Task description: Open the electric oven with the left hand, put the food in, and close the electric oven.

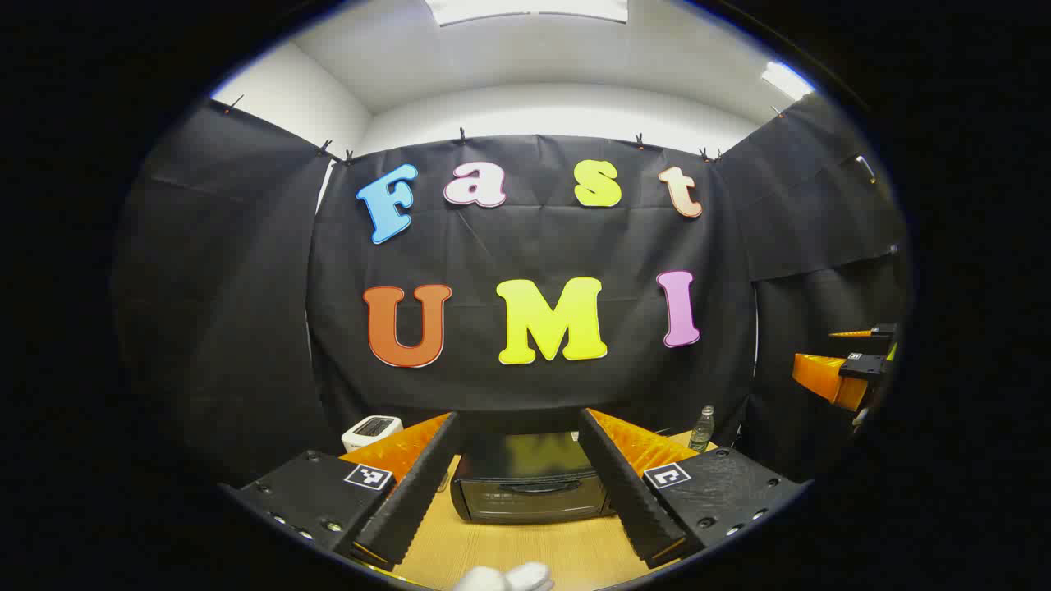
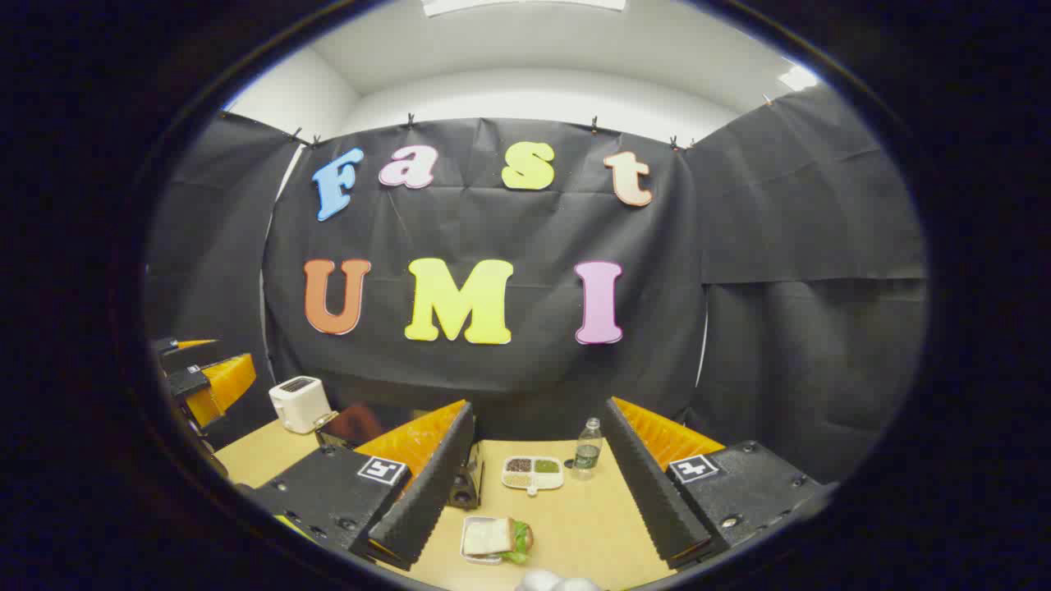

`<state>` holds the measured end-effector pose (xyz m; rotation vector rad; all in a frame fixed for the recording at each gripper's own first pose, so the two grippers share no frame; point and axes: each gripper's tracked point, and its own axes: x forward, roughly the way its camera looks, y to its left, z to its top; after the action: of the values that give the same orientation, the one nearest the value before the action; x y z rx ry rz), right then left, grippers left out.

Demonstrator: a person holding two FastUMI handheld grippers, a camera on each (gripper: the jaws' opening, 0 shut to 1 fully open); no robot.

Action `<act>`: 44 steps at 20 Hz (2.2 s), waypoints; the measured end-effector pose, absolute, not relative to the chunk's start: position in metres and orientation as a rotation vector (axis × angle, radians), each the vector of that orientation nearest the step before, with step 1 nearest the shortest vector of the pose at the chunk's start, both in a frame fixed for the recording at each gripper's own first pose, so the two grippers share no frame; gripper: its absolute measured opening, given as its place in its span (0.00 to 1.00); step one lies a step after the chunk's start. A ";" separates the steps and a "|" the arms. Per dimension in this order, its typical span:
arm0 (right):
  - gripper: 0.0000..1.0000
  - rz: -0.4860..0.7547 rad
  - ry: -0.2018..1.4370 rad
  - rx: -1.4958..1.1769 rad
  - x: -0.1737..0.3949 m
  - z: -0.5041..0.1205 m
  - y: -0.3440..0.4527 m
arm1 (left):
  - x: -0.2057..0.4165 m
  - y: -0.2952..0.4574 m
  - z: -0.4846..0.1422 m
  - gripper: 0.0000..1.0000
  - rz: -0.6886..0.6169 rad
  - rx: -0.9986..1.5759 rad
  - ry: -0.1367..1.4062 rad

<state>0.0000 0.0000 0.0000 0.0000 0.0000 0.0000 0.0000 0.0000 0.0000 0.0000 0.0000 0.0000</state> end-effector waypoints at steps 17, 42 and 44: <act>0.92 0.005 -0.013 -0.043 -0.009 0.008 -0.005 | 0.003 -0.004 -0.011 0.95 0.001 0.001 0.034; 0.94 -0.167 0.098 -0.118 -0.016 -0.014 -0.079 | 0.154 -0.043 -0.212 0.96 -0.029 -0.019 0.319; 0.93 -0.169 0.113 -0.115 -0.013 -0.019 -0.078 | 0.165 -0.041 -0.221 0.96 -0.022 0.007 0.328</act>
<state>-0.0132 -0.0778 -0.0189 -0.1146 0.1130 -0.1691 0.1651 -0.0408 -0.2206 0.0073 0.3280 -0.0220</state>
